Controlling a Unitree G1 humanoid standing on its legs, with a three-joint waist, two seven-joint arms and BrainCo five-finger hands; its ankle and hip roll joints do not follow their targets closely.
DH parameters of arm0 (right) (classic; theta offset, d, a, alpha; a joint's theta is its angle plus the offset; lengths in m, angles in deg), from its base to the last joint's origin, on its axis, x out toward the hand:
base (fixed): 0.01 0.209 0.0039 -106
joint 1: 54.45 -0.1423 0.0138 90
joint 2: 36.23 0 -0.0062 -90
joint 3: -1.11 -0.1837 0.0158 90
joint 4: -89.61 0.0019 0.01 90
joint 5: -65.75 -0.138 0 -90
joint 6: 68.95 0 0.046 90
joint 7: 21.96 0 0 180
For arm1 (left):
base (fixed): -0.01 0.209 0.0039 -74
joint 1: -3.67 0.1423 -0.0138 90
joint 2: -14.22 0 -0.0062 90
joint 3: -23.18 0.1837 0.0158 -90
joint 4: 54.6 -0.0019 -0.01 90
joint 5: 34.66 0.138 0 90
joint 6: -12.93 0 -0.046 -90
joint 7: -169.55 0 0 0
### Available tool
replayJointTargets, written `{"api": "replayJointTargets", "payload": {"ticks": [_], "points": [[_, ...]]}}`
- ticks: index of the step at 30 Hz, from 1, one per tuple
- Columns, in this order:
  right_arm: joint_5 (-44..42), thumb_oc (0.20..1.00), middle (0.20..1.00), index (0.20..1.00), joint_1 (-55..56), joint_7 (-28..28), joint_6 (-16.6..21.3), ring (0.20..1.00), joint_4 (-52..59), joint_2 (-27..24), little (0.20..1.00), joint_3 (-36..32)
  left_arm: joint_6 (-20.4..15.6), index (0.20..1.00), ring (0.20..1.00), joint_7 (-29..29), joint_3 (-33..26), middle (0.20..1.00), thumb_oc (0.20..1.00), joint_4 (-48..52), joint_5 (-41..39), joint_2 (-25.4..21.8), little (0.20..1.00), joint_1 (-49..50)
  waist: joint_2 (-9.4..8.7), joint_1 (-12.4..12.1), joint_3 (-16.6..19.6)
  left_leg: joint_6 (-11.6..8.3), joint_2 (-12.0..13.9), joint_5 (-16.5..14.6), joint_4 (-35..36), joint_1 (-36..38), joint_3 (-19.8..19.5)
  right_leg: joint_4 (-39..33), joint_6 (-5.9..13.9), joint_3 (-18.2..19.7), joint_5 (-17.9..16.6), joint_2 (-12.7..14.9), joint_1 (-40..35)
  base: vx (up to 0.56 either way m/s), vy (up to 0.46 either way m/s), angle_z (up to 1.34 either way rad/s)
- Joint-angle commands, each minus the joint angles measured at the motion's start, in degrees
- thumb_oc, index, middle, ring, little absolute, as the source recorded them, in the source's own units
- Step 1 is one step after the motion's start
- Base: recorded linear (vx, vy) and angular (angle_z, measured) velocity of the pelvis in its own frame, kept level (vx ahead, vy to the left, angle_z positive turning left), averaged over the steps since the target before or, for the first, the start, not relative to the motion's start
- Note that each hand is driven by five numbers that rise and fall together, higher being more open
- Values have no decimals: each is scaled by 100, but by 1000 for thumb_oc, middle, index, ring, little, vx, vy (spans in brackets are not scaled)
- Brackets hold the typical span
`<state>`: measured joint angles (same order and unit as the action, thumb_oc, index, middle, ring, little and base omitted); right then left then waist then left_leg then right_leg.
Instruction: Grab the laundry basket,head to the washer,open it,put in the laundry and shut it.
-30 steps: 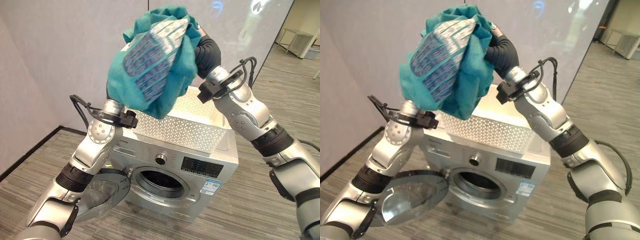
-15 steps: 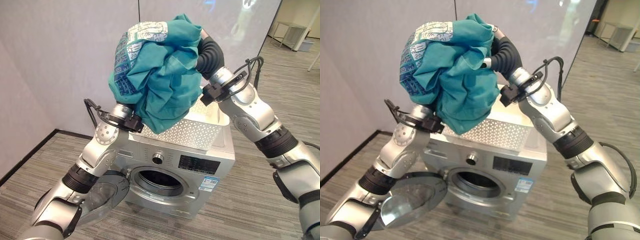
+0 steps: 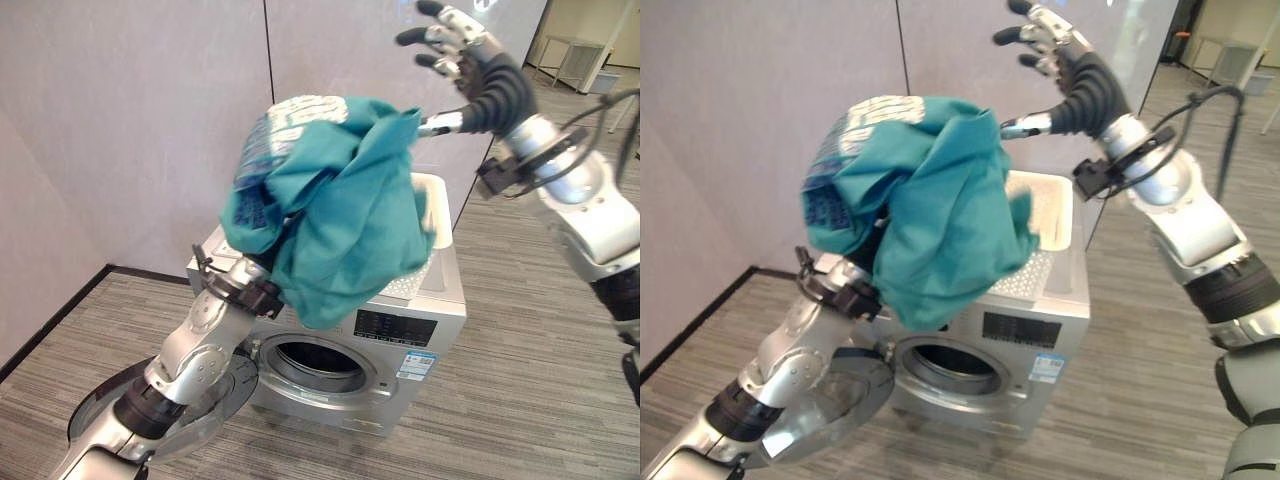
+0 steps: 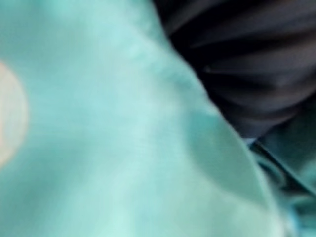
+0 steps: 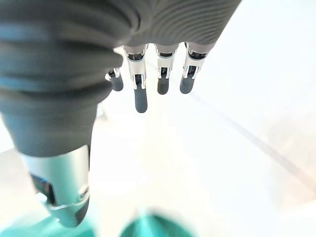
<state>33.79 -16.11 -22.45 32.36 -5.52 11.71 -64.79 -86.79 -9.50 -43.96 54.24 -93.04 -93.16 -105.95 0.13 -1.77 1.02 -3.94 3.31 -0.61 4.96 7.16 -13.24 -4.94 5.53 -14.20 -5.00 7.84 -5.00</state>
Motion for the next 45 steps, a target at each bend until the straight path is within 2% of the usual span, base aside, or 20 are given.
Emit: {"api": "replayJointTargets", "payload": {"ticks": [1,2,6,8,10,11,14,15,17,22,24,25,27,30,33,35,36,38,41,45], "points": [[276,1000,1000,1000,-101,344,391,1000,-283,-127,1000,-296,-300,200,200,-202,-452,200,200,381,-5,-369,200,-112,-451,-30,300,84,12,-134,4,-80,224,-6,346,418,136,396,-153,0,0,0],[396,1000,1000,1000,208,486,445,1000,-286,-193,1000,-721,-297,200,200,-256,-591,200,200,507,16,-387,200,110,-447,-18,291,86,14,-142,4,-75,232,-6,345,418,143,390,-161,0,0,0],[756,1000,1000,1000,766,850,537,1000,-367,-346,1000,-1509,-283,200,200,-378,-796,200,200,673,-63,-334,200,483,-436,11,285,97,18,-163,4,-64,228,-6,349,425,151,390,-172,0,0,0],[1058,1000,1000,1000,1207,1180,635,1000,-434,-430,1000,-2167,-228,200,200,-514,-919,200,200,760,-140,-259,200,797,-426,51,265,106,21,-179,4,-65,226,-6,350,432,159,384,-156,0,0,0],[1238,1000,1000,1000,1702,1622,730,1000,-719,-488,1000,-2892,-196,200,200,-669,-1016,200,200,829,-254,-220,200,1106,-434,72,243,113,22,-193,4,-77,223,-6,355,449,166,381,-142,0,0,0],[1239,1000,1000,1000,1714,1621,729,1000,-714,-487,1000,-2903,-196,200,200,-669,-1011,200,200,829,-254,-222,200,1104,-437,68,244,113,22,-193,4,-78,224,-6,356,450,166,382,-141,0,0,0],[1250,1000,1000,1000,2445,2179,732,1000,-1364,-446,1000,-3842,-74,200,200,-841,-1164,200,200,951,-429,-183,200,1711,-410,121,163,124,18,-207,4,-106,220,-3,357,462,164,368,-87,0,0,0],[1249,1000,1000,1000,2492,2177,738,1000,-1354,-438,1000,-3879,-71,200,200,-840,-1150,200,200,961,-431,-195,200,1717,-423,107,171,123,19,-208,4,-105,221,-5,356,463,165,368,-87,0,0,0],[1085,1000,1000,1000,3044,2315,669,1000,-2244,-404,1000,-4399,25,200,200,-1006,-1287,200,200,1058,-492,-226,200,2268,-412,127,79,130,20,-205,4,-121,227,-2,362,476,161,362,-58,0,0,0],[726,1000,1000,1000,3966,2078,533,1000,-3716,-60,1000,-4833,206,200,200,-1291,-1463,200,200,1181,-601,-347,200,3202,-405,75,-127,133,11,-194,-29,-177,254,17,374,510,147,350,19,-4,-7,-6],[696,1000,1000,1000,4203,2015,499,1000,-4086,182,1000,-4864,244,200,200,-1354,-1593,200,200,1199,-665,-356,200,3539,-386,39,-229,143,3,-204,-78,-200,267,43,370,520,152,343,61,3,-12,-4],[565,1000,1000,1000,4410,1927,507,1000,-4304,496,1000,-4943,291,200,200,-1408,-1709,200,200,1147,-723,-340,200,3791,-371,9,-353,153,-26,-264,-232,-280,263,100,357,533,178,347,110,1,-18,-5],[590,1000,1000,1000,4496,1877,466,1000,-4626,757,1000,-4814,310,200,200,-1444,-1683,200,200,1040,-728,-309,200,3958,-400,-39,-535,177,-84,-413,-656,-487,294,292,337,565,241,373,242,-83,-26,-5],[467,1000,1000,1000,4385,1620,409,1000,-5043,1462,1000,-4254,198,200,200,-1481,-1462,200,200,903,-840,-381,200,3753,-369,-92,-1402,172,-188,-797,-1973,-1450,302,1660,259,675,656,257,1328,-356,2,-11],[534,1000,1000,1000,4521,1398,365,1000,-4934,1704,1000,-3983,130,200,200,-1471,-1435,200,200,828,-771,-328,200,3666,-354,-71,-1520,186,-203,-1005,-2508,-1879,318,2137,249,704,809,256,1739,-155,26,23],[675,1000,1000,1000,4822,1207,353,1000,-4320,2105,1000,-3674,38,200,200,-1332,-1355,200,200,738,-703,-224,200,3526,-344,10,-1785,90,-144,-1174,-3155,-2480,353,2752,245,698,982,322,2300,-186,10,-5],[639,1000,1000,1000,4879,1128,359,1000,-4396,2159,1000,-3603,23,200,200,-1275,-1278,200,200,635,-688,-120,200,3457,-336,8,-1855,55,-88,-1323,-3485,-2758,347,3071,216,671,1100,341,2615,-134,3,-14],[761,1000,1000,1000,4660,1056,306,1000,-4366,2225,1000,-3166,-25,200,200,-1133,-1075,200,200,568,-592,-83,200,3292,-310,-36,-2033,92,-19,-1578,-4134,-3271,352,3667,159,786,1305,314,3216,-142,20,0],[848,1000,1000,1000,4652,1075,311,1000,-4096,2222,1000,-2953,-60,200,200,-964,-847,200,200,330,-396,6,200,3074,-275,-19,-2317,159,-15,-1860,-4864,-3880,375,4265,131,830,1488,261,3853,-134,35,-25],[873,1000,1000,1000,4564,1198,299,1000,-4085,2217,1000,-2849,-112,200,200,-780,-657,200,200,-19,-289,107,200,2836,-258,21,-2427,188,-65,-2021,-5439,-4580,382,4666,126,827,1582,233,4517,-82,32,-10]]}}
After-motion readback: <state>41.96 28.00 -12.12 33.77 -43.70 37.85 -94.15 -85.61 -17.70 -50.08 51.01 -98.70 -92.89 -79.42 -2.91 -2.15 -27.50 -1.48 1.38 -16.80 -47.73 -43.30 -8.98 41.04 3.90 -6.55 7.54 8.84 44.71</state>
